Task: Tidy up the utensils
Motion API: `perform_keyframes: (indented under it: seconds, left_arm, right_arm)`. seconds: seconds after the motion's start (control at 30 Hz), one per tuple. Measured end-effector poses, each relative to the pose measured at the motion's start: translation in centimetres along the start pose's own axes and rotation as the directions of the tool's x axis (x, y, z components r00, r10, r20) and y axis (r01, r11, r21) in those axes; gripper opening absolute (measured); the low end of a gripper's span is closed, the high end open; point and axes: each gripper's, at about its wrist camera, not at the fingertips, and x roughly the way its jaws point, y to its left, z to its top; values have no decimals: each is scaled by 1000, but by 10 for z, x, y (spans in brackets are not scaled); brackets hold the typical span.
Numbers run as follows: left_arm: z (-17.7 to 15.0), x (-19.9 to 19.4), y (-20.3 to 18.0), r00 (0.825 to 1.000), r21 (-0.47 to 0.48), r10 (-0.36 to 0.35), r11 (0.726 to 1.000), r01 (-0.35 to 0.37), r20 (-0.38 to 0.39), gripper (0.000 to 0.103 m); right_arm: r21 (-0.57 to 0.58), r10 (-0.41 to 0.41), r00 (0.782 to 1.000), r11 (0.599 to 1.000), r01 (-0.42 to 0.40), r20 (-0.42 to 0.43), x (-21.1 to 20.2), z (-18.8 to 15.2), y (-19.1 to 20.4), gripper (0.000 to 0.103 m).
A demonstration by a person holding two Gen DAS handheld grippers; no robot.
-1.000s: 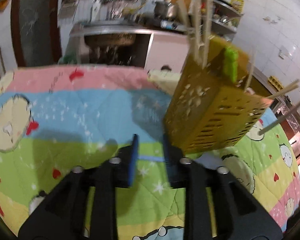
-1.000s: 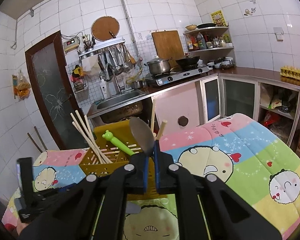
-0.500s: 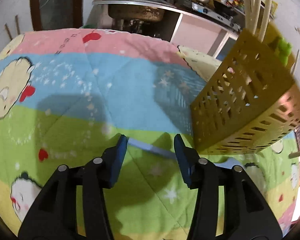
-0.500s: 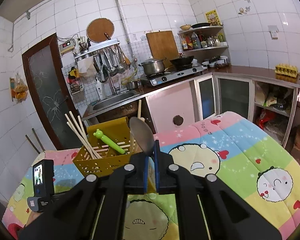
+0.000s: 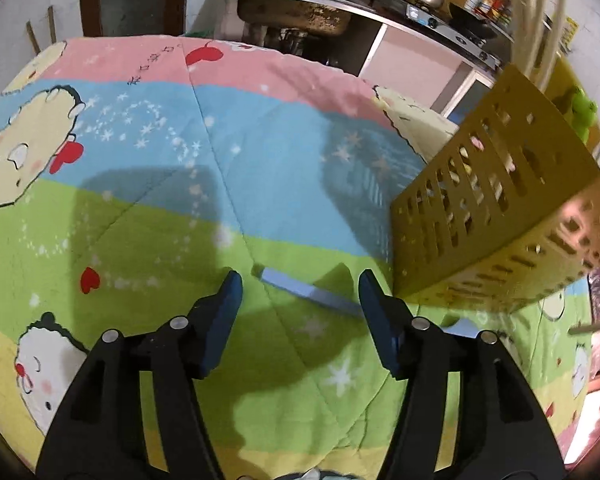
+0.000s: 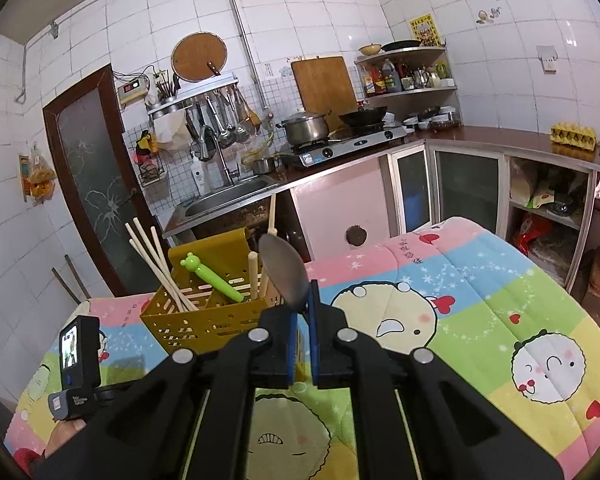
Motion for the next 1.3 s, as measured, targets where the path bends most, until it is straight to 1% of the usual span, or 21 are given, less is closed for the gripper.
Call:
perform_keyframes:
  seconds: [0.03,0.07,0.1,0.2,0.33,0.37,0.5,0.6,0.8,0.83,0.93,0.97,1.03,1.07,1.1,1.13,1.17,1.2,1.23,1.27,1.3]
  left_arm:
    - [2,3,-1,1000,-1,4,1000,-4,-2,57]
    - [4,4,-2,1000,0,9,1000,-9,1,49]
    - [5,5,-3,1000,1,11,1000,-11,8,37]
    - [9,10,-1,1000,-2,14,1000,-14,21,22]
    - [15,13,3,999,5,10,1000,-10,36,16]
    - [17,14,2,999,14,20,1000,-20,44,11]
    - [20,11,5,999,16,-3,1000,2,50,8]
    - [25,5,6,998,21,-23,1000,22,64,0]
    - [31,-20,5,991,57,-53,997,46,126,0]
    - [31,-21,5,990,55,-63,997,57,123,0]
    - [29,-19,6,995,62,-90,994,88,36,0]
    - [27,-20,6,996,77,-88,993,85,28,0]
    - [22,-23,-3,998,195,-65,979,60,20,17]
    - [19,-26,-6,998,255,-45,966,35,33,32]
    - [17,-29,-7,998,303,-23,953,4,60,38]
    - [15,-33,-7,996,338,-23,941,-8,87,38]
    - [14,-35,-6,995,367,-58,930,23,84,39]
    - [14,-36,-6,994,387,-82,921,47,75,44]
    - [13,-37,-7,992,426,-105,903,63,75,49]
    - [11,-38,-7,988,474,-128,878,72,86,58]
    - [7,-40,-11,982,551,-147,833,59,117,66]
  right_arm:
    - [1,1,1000,1000,-1,-2,1,-1,0,5]
    - [1,0,1000,1000,0,-3,1,-1,0,5]
    - [3,-1,1000,1000,1,-5,1,-2,0,5]
    - [9,1,1000,1000,-1,-10,3,-3,-2,5]
    - [7,0,1000,1000,0,-12,3,-4,-2,5]
    - [8,1,1000,1000,-1,-12,3,-3,-3,5]
    - [3,-1,1000,1000,1,-13,4,-5,-3,5]
    - [4,-1,1000,1000,1,-13,4,-5,-3,5]
    - [-6,0,1000,1000,0,-18,6,-6,0,5]
    - [-8,-1,1000,1000,1,-18,6,-6,0,5]
    - [-12,-3,1000,1000,3,-14,4,-5,1,5]
    - [-11,-1,1000,1000,1,-13,3,-5,0,5]
    - [-12,-2,1000,1000,1,-16,2,-5,0,5]
    - [-12,-3,1000,1000,2,-17,2,-5,1,5]
    - [-11,-5,1000,1000,4,-19,1,-6,-1,5]
    - [-7,-7,1000,1000,7,-20,0,-6,-3,5]
    - [-1,-9,1000,1000,9,-21,0,-6,-4,5]
    - [9,-8,1000,1000,8,-26,1,-6,-7,5]
    - [17,-4,999,1000,5,-32,2,-6,-9,5]
    - [17,-6,999,1000,7,-34,2,-6,-10,5]
    - [13,-11,999,1000,12,-33,1,-6,-10,5]
